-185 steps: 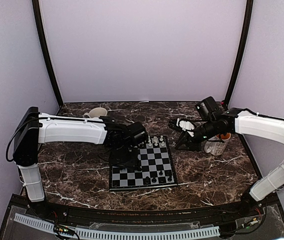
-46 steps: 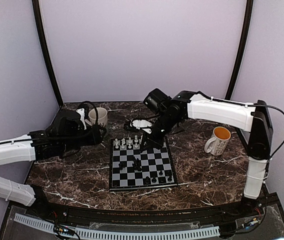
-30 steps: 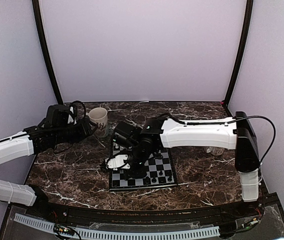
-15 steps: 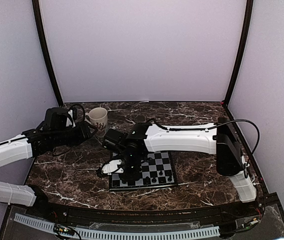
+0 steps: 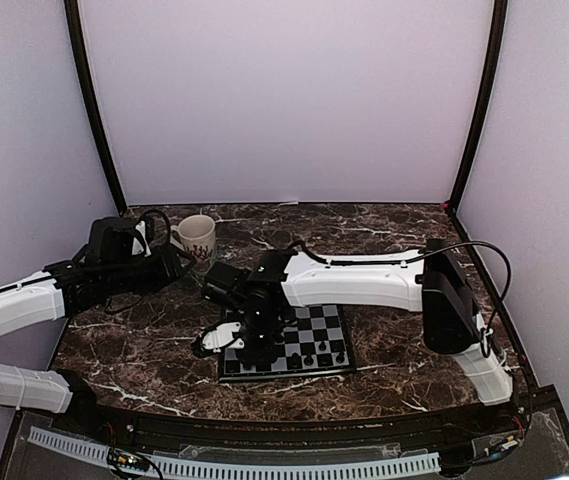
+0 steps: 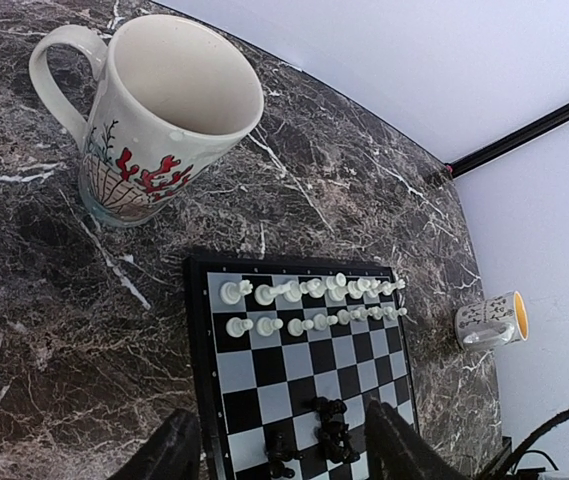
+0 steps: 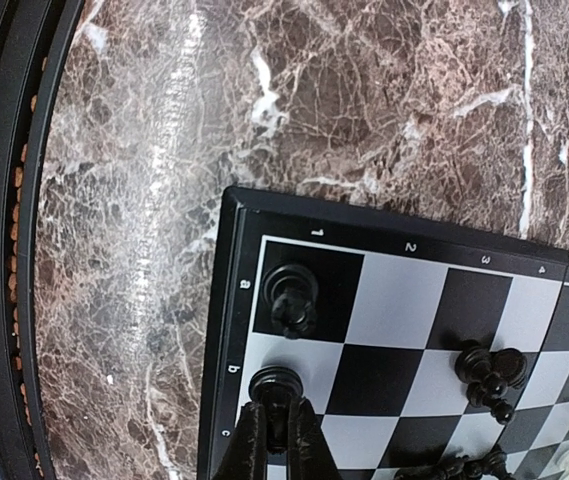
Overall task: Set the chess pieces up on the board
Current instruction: Place the knight at g8.
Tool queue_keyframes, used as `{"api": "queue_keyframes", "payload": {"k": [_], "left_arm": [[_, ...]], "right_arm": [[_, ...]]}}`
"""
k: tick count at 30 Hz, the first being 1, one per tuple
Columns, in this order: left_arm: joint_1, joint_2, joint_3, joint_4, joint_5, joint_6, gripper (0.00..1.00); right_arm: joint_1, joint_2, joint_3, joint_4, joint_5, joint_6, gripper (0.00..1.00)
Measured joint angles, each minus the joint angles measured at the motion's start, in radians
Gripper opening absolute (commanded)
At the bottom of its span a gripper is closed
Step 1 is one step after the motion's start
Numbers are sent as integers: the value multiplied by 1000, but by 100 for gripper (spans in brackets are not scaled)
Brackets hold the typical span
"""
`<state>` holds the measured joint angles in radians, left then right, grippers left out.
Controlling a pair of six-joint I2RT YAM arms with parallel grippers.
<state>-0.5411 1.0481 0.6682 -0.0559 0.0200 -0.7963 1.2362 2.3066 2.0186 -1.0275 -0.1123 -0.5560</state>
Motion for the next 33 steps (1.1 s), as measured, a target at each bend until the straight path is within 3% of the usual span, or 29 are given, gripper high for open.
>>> {"api": "queue_keyframes", "payload": {"k": [13, 21, 33], "left_arm": [[0, 0, -2, 8, 10, 0, 58], [0, 12, -2, 18, 21, 0, 58], [0, 20, -2, 16, 25, 12, 58]], "right_arm": [[0, 13, 10, 0, 0, 8, 6], [0, 13, 10, 0, -6, 16, 19], [-10, -18, -12, -8, -15, 16, 23]]}}
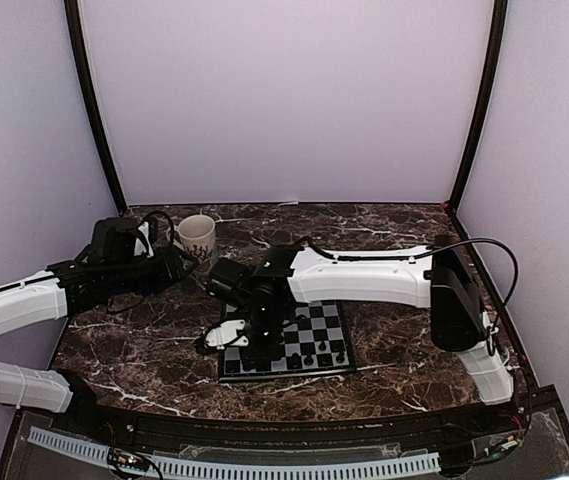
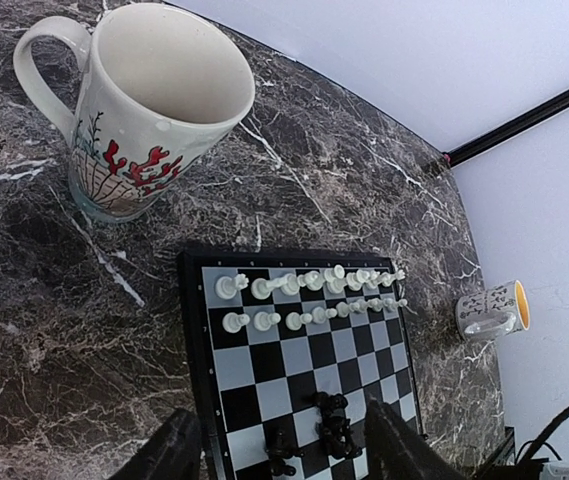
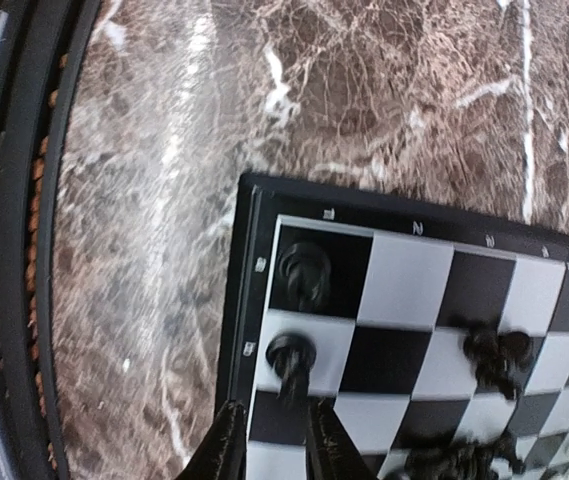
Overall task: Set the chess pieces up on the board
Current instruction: Place the knight at g8, then pick up the pawn from the chessboard.
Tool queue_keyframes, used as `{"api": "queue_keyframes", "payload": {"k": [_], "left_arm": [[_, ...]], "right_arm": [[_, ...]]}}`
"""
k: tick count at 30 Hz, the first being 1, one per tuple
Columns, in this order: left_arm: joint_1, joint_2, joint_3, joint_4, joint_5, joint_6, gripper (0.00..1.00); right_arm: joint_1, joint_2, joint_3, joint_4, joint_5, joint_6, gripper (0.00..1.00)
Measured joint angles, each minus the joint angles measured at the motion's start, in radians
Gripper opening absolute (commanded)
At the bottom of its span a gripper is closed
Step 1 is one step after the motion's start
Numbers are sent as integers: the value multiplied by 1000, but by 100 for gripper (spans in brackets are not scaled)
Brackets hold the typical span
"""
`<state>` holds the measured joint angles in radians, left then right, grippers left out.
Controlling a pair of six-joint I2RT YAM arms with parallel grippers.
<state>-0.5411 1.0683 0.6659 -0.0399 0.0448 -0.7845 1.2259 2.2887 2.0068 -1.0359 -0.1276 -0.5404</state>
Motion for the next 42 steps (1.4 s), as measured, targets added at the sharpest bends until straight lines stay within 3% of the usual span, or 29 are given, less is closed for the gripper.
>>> {"api": "queue_keyframes", "payload": {"k": [7, 14, 37, 42], "left_arm": [[0, 16, 0, -9, 1, 30, 58], [0, 42, 0, -15, 27, 44, 57], [0, 78, 1, -13, 76, 63, 56], [0, 80, 1, -10, 79, 64, 56]], "right_arm": [[-113, -157, -83, 12, -56, 30, 21], [-252, -179, -121, 53, -79, 95, 22], [-262, -8, -33, 90, -58, 158, 23], [-265, 16, -15, 98, -55, 162, 20]]}}
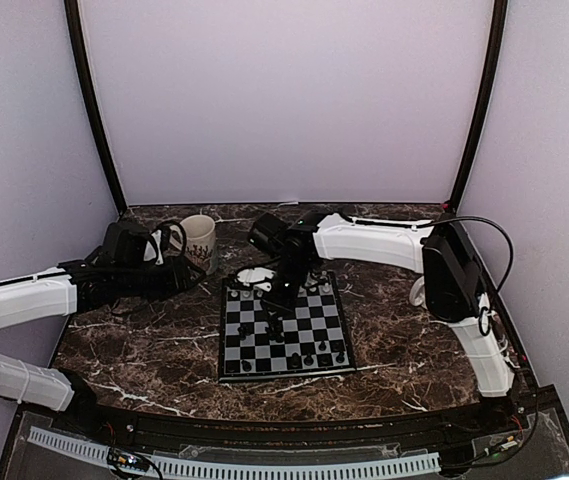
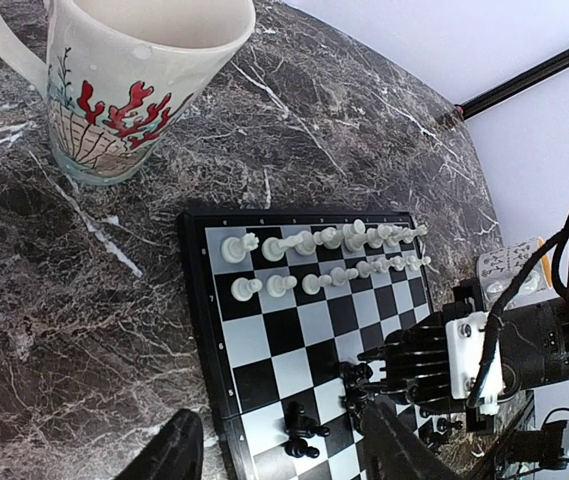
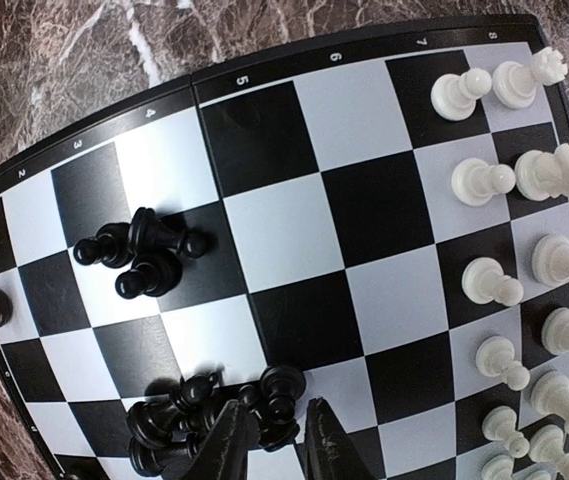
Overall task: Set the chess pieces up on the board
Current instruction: Pick up the pawn from the chessboard.
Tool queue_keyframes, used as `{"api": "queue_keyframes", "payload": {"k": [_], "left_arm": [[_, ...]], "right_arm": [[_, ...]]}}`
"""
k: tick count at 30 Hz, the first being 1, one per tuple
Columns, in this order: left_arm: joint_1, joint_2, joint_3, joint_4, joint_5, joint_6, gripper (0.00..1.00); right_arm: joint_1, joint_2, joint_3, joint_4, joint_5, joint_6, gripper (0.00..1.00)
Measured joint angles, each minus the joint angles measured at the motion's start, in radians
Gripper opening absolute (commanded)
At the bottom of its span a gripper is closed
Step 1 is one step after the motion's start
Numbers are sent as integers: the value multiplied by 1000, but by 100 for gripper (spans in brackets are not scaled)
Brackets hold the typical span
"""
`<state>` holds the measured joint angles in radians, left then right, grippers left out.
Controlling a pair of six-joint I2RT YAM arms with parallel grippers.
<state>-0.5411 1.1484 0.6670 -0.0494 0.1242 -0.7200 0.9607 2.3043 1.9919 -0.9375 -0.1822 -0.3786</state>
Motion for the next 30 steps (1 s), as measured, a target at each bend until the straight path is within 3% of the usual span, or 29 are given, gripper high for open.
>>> {"api": "queue_keyframes", "payload": {"k": [6, 18, 30], "left_arm": [[0, 13, 0, 18, 10, -1, 56], [0, 19, 0, 26, 18, -1, 56], [0, 23, 0, 26, 18, 0, 56]], "right_arm": [[-3, 22, 30, 7, -1, 13, 12], [-8, 42, 41, 13, -1, 21, 4], [-12, 23, 60, 11, -7, 22, 3]]}}
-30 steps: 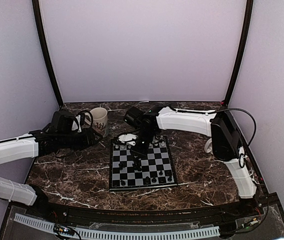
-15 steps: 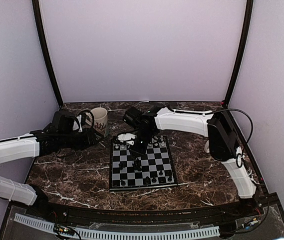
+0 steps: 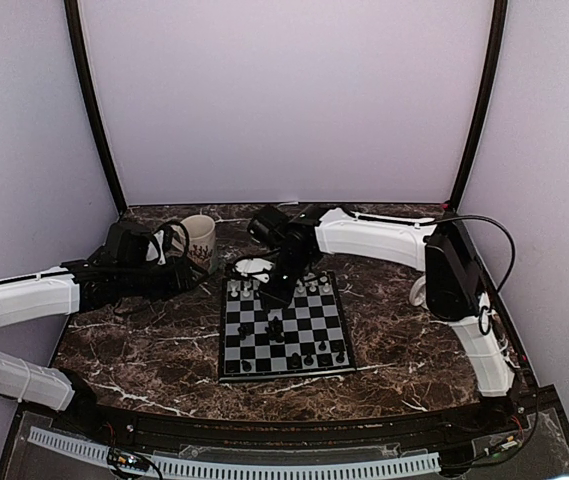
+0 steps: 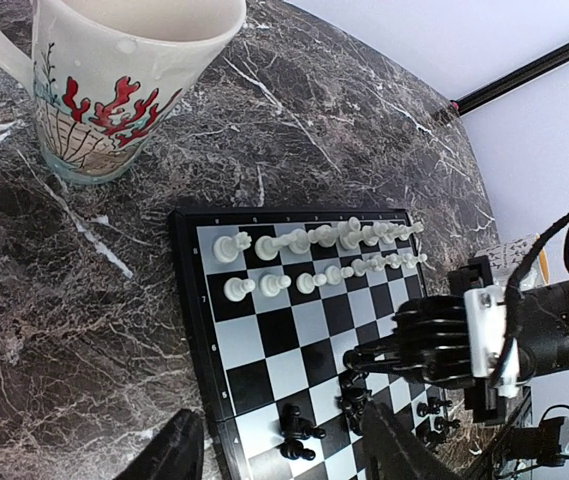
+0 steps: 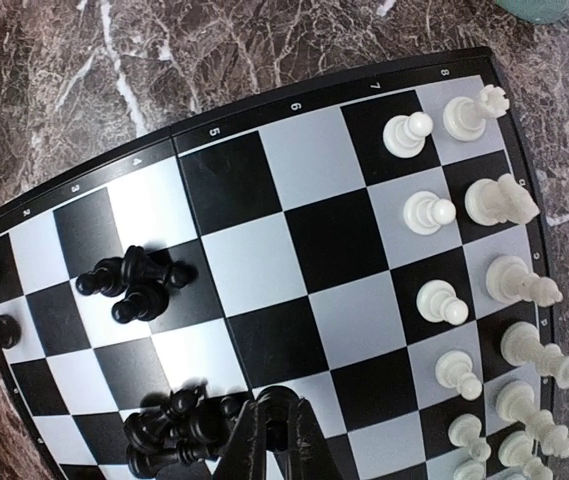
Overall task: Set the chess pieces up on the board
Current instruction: Pick up the pawn from the chessboard.
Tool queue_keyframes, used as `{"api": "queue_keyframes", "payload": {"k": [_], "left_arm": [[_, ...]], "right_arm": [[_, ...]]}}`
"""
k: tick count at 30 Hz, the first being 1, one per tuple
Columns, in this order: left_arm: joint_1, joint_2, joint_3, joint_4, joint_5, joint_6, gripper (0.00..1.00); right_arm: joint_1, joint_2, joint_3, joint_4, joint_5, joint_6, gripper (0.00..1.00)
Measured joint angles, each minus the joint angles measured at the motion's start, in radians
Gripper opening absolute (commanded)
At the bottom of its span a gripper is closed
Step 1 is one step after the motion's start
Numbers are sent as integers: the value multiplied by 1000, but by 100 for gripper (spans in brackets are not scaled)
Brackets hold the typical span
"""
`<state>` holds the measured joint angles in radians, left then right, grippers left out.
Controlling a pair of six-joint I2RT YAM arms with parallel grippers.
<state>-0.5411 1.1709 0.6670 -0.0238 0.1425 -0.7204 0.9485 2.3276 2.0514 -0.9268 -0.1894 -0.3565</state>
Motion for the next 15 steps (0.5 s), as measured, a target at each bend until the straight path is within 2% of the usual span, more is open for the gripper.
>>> {"api": "queue_keyframes", "payload": {"k": [4, 11, 15], "left_arm": [[0, 0, 0, 0, 0, 1, 56], [0, 0, 0, -2, -1, 2, 56], [0, 0, 0, -10, -2, 2, 56]], "right_arm": [[0, -86, -73, 15, 0, -1, 3], [0, -319, -315, 63, -13, -22, 3], [-1, -380, -407, 73, -40, -49, 4]]}}
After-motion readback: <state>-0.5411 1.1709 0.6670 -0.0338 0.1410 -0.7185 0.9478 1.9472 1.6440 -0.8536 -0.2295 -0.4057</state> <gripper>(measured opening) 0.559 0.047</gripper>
